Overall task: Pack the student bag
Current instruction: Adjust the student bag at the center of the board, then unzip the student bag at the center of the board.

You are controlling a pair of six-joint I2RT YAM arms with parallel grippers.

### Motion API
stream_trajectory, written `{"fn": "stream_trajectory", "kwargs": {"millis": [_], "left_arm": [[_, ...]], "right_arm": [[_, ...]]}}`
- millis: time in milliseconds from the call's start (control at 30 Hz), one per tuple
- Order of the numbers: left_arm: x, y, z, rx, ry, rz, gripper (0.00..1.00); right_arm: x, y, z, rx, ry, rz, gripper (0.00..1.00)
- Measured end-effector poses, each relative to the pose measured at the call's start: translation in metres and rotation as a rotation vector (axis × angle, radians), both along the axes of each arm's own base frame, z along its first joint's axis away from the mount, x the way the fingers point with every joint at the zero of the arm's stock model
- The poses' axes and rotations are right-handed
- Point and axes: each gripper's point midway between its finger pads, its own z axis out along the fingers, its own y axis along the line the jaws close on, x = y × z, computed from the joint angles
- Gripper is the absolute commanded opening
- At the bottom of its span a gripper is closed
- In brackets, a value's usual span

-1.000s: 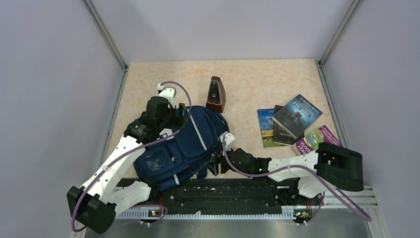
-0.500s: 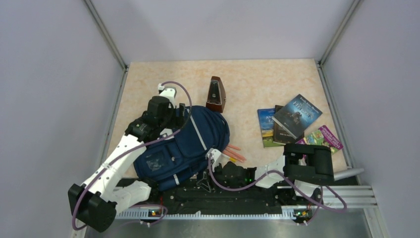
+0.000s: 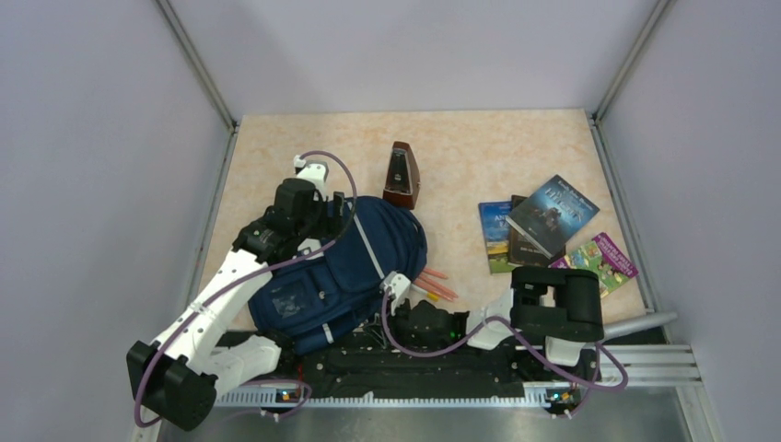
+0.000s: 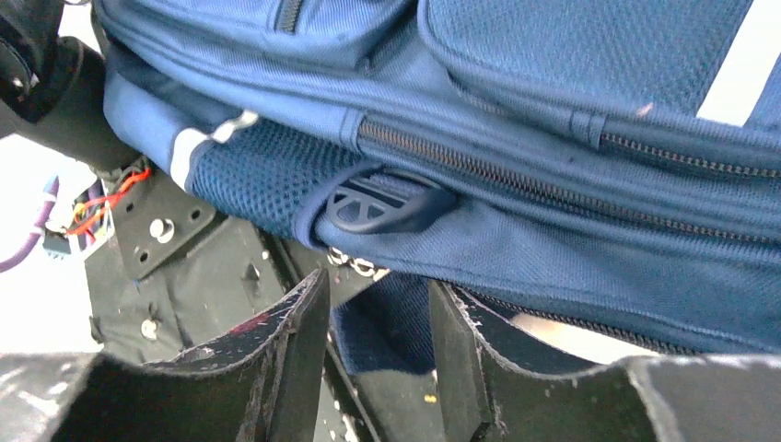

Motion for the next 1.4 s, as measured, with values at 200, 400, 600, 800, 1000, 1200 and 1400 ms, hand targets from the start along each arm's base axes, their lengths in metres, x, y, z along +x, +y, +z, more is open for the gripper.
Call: {"fn": "stream_trajectory", "kwargs": {"millis": [200, 400, 600, 800, 1000, 1200, 1400], "left_arm": [[0.0, 0.0, 0.0, 0.0, 0.0, 0.0, 0.85], [0.0, 0.0, 0.0, 0.0, 0.0, 0.0, 0.85], [0.0, 0.0, 0.0, 0.0, 0.0, 0.0, 0.85], [-0.001, -0.002, 0.0, -0.002, 0.002, -0.012, 0.85], [-0.011, -0.022, 0.0, -0.051, 0.011, -0.142, 0.85], [-0.026, -0.05, 0.001, -0.08, 0.023, -0.288, 0.8], [-0.051, -0.072, -0.007, -0.129, 0.104, -0.312, 0.78]], "right_arm": [[0.006, 0.007, 0.009, 0.011, -0.049, -0.005, 0.42], [0.011, 0.015, 0.009, -0.01, -0.081, -0.007, 0.4], [0.009, 0.022, -0.009, -0.04, -0.073, 0.008, 0.28], [0.009, 0.021, -0.011, -0.053, -0.077, 0.013, 0.25], [0.007, 0.014, 0.002, -0.054, -0.085, 0.024, 0.08], [0.004, 0.009, 0.0, -0.071, -0.082, 0.048, 0.0], [0.002, 0.006, -0.003, -0.069, -0.07, 0.056, 0.0]]}}
